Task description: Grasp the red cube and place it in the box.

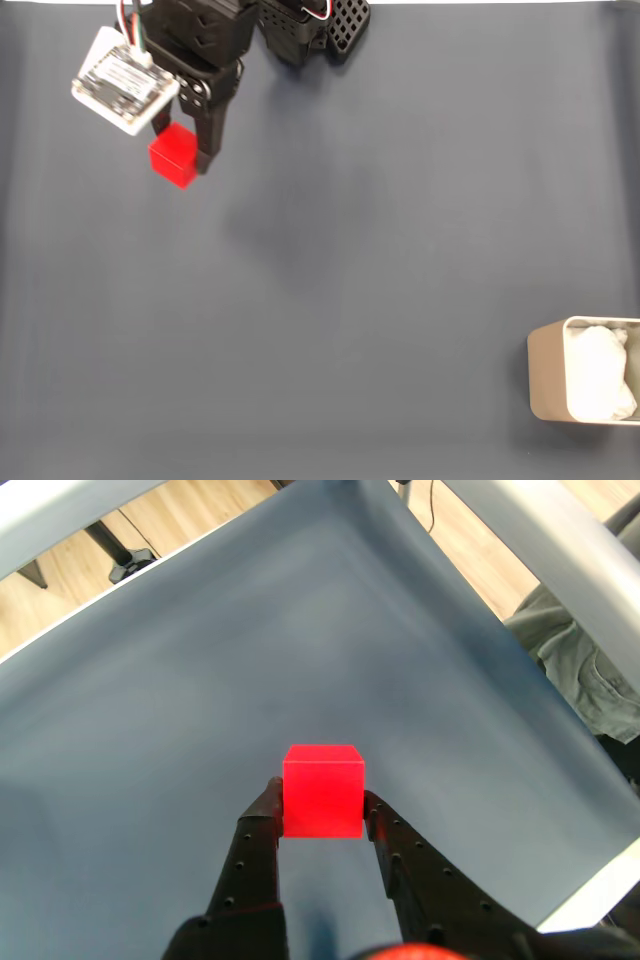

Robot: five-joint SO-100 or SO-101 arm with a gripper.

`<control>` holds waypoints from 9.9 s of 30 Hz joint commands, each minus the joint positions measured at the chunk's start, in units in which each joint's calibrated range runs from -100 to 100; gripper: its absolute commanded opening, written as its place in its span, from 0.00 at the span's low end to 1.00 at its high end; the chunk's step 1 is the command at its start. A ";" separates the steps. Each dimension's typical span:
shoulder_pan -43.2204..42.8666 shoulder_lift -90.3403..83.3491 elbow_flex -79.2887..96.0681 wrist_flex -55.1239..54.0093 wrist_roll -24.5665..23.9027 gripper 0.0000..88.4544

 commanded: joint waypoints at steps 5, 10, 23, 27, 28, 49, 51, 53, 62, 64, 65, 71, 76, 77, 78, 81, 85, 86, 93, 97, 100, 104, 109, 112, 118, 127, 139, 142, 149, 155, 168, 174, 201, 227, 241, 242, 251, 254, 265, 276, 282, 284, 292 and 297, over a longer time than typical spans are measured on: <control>-7.52 1.44 -5.74 -2.39 0.93 0.01; -12.84 2.74 -8.75 -2.96 0.98 0.01; -25.34 4.73 -13.41 -5.83 1.90 0.00; -28.97 5.17 -14.23 -6.57 1.95 0.00; -29.89 5.25 -14.41 -6.89 1.95 0.00; -44.59 11.67 -18.88 -13.04 2.83 0.00; -45.51 12.97 -19.70 -13.78 2.98 0.00; -46.37 14.35 -20.61 -14.52 3.08 0.00; -48.85 22.07 -27.37 -16.65 2.88 0.00; -49.21 23.89 -29.01 -17.30 2.78 0.00; -49.35 24.75 -29.83 -17.55 2.74 0.00; -50.42 29.95 -34.67 -18.70 2.34 0.00; -50.98 33.85 -38.68 -19.35 2.05 0.00; -51.13 34.63 -39.41 -19.60 2.05 0.00; -51.27 35.32 -40.14 -19.76 2.00 0.00; -51.76 37.32 -41.97 -20.17 2.05 0.00; -52.40 40.09 -44.43 -20.99 2.00 0.00; -52.48 40.87 -45.16 -21.24 2.00 0.00; -53.40 47.20 -51.36 -21.65 2.15 0.00; -53.75 51.18 -55.56 -21.89 2.39 0.00; -53.90 53.87 -58.30 -22.06 2.54 0.00; -54.11 57.16 -61.49 -22.30 2.59 0.00; -54.39 60.63 -65.14 -22.30 2.44 0.00; -54.61 62.36 -66.78 -23.20 2.25 0.00; -55.39 65.83 -69.89 -24.93 2.30 0.00; -56.88 71.63 -75.36 -25.01 2.30 0.00; -56.88 75.97 -80.01 -25.17 1.56 0.00; -56.67 76.49 -80.47 -25.25 1.71 0.00; -55.88 76.92 -80.47 -25.17 1.56 0.00; -55.46 77.09 -80.47 -25.17 1.51 0.00; -54.46 77.44 -80.47 -25.34 1.86 0.00; -54.32 77.53 -80.47 -25.58 1.90 0.00; -54.32 77.27 -81.93 -24.43 2.34 0.47; -54.11 77.18 -81.93 -25.50 1.90 0.47; -52.55 75.10 -81.47 -26.89 1.71 0.00; -51.91 74.23 -81.11 -27.06 1.61 0.00; -39.55 62.53 -71.53 -28.53 1.37 0.00; -34.29 55.77 -63.13 -29.93 1.51 0.00; -26.27 16.17 -15.23 -33.86 1.03 0.00; -28.40 -33.48 42.71 -30.75 0.29 0.00; -29.04 -47.00 55.11 -22.47 -0.54 0.00; -29.04 -49.94 57.76 -19.35 -0.73 0.00; -30.17 -54.36 59.22 -2.79 -3.32 0.00; -29.11 -54.36 59.22 4.91 -3.27 0.00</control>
